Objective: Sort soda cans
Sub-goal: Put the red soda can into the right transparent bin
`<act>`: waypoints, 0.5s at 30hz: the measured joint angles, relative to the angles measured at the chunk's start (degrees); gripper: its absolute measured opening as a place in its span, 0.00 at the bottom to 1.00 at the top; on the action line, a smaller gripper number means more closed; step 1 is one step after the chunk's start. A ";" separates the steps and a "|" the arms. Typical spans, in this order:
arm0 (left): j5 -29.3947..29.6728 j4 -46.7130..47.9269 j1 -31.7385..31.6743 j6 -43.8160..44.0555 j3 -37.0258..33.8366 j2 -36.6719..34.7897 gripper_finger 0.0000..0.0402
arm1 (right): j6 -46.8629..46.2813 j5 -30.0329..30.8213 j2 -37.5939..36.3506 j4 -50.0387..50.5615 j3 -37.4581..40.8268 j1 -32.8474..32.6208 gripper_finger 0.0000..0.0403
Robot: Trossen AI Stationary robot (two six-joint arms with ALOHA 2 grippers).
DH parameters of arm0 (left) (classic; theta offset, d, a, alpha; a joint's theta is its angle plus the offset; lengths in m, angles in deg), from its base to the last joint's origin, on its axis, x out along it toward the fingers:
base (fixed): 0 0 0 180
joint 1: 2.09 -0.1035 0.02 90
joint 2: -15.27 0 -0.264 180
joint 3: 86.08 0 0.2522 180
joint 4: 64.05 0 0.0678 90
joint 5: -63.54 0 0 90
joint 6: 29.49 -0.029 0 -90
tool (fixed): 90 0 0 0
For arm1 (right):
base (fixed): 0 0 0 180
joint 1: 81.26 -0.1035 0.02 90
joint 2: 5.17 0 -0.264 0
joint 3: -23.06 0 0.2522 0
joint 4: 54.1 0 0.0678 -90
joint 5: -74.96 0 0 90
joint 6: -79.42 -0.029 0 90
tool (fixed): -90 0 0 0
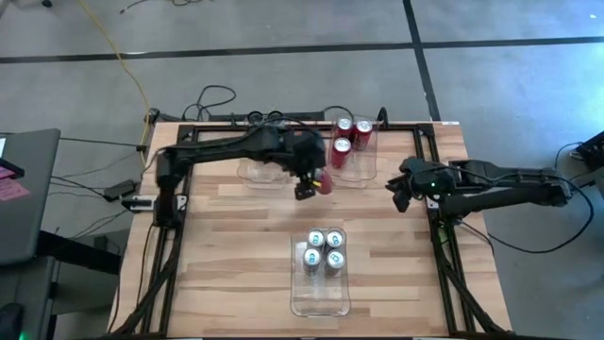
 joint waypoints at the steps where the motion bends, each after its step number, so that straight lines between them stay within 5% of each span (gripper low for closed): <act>1: -0.65 1.34 0.21 -0.83 2.24 1.83 0.69 | -1.15 -0.01 -0.53 1.36 0.00 -0.69 0.28; 11: -2.30 8.22 3.65 -8.39 21.59 16.67 0.69 | -3.79 1.73 -2.06 2.76 0.02 -7.98 0.28; 15: -2.71 6.52 5.13 -10.73 20.94 18.21 0.69 | -5.78 2.37 -2.01 2.52 0.86 -10.84 0.28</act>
